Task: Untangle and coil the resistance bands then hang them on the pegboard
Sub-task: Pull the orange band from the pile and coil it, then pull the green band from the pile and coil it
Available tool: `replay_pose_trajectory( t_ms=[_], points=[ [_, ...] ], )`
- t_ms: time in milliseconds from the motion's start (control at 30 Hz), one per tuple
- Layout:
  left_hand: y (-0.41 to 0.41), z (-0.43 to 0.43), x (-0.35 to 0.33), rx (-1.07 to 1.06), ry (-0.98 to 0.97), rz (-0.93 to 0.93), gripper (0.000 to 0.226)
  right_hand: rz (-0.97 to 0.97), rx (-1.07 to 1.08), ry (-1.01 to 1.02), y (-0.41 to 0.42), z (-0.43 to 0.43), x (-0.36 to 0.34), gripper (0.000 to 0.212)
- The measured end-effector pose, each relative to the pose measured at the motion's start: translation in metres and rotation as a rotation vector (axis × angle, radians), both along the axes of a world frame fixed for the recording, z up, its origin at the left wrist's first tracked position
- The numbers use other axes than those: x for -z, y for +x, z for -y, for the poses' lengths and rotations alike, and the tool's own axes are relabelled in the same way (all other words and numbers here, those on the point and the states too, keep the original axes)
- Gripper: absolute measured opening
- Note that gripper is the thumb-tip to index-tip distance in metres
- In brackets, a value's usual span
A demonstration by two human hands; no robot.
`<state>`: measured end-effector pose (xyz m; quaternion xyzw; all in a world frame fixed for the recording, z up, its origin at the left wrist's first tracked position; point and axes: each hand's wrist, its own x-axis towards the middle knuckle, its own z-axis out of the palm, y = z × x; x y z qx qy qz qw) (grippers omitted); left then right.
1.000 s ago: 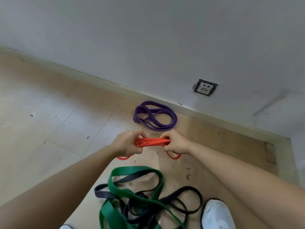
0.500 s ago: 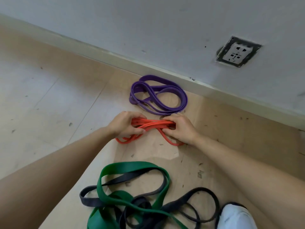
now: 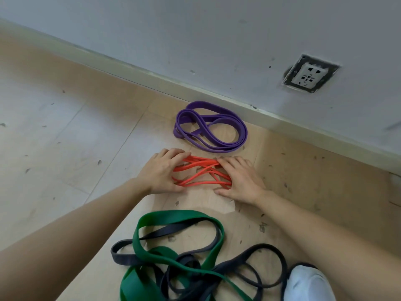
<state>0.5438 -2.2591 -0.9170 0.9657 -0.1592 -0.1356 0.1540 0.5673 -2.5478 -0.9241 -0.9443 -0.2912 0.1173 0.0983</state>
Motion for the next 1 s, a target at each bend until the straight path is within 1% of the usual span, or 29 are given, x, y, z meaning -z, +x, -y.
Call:
replay_pose_trajectory(
  t_ms=[167, 267, 333, 400, 533, 633, 767, 900, 1000],
  points=[
    [0.000, -0.011, -0.002, -0.038, -0.059, 0.036, 0.075, -0.038, 0.029, 0.052, 0.005, 0.002, -0.006, 0.083],
    [0.003, -0.022, -0.002, -0.041, -0.041, 0.138, 0.059, -0.011, 0.019, 0.073, 0.012, 0.008, -0.009, 0.071],
    [0.006, -0.024, -0.002, -0.041, -0.024, 0.202, 0.051, 0.017, 0.025, 0.049, 0.015, 0.011, -0.011, 0.067],
    [0.007, -0.023, -0.001, -0.042, -0.025, 0.199, 0.055, 0.010, 0.027, 0.017, 0.015, 0.010, -0.011, 0.072],
    [-0.001, -0.023, 0.001, -0.082, -0.062, 0.092, 0.081, -0.013, 0.049, -0.003, 0.007, 0.010, -0.011, 0.090],
    [-0.013, -0.025, -0.006, -0.107, -0.107, 0.056, 0.091, 0.017, 0.042, -0.007, -0.002, 0.013, -0.019, 0.093],
    [-0.037, -0.016, -0.027, -0.146, -0.186, 0.064, 0.086, 0.035, 0.016, 0.010, -0.016, 0.013, -0.037, 0.089],
    [-0.072, -0.009, -0.042, -0.152, -0.166, 0.060, 0.075, 0.003, -0.026, 0.021, -0.037, 0.008, -0.058, 0.081],
    [-0.106, -0.006, -0.051, -0.109, -0.155, 0.030, 0.066, -0.037, -0.060, 0.074, -0.067, 0.007, -0.073, 0.067]
  ],
)
